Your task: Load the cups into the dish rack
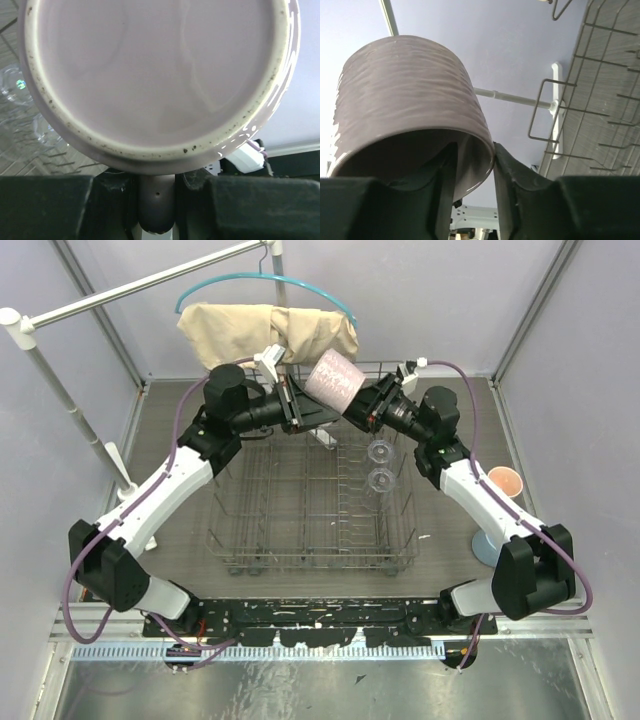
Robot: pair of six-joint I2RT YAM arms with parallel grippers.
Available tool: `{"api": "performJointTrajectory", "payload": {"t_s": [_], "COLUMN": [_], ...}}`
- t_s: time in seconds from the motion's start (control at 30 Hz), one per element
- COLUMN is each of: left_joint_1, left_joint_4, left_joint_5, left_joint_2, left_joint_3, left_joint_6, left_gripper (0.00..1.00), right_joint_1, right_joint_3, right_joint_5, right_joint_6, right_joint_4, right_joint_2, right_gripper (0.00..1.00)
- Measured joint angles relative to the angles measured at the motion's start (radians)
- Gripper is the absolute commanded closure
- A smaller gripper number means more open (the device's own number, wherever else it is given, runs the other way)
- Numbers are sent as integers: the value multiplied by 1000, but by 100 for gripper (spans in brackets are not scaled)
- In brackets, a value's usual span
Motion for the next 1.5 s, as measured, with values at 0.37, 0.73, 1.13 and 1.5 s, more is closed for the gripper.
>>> {"api": "performJointTrajectory", "payload": {"t_s": [0.37, 0.73, 1.13, 1.5], "left_joint_1": [3, 11, 11, 14], "left_joint_4": [-273, -499, -659, -811], "left_joint_5": [-86, -185, -344, -593], "left_joint_2": [-46, -42, -17, 64], "left_joint_3": [5, 38, 166, 239], "left_joint_6": [218, 377, 576, 697], "left_gripper": [100, 100, 100, 100], "right_joint_1": [-68, -161, -171, -175], "right_joint_3": [-21, -53, 63, 105], "right_joint_5": [-26, -42, -66, -45], "right_joint_6": [-131, -237, -447, -615], "right_joint_4": [-104, -159, -385, -551], "right_joint_2": [-37, -78, -80, -140], "right_gripper": [39, 23, 0, 0]}}
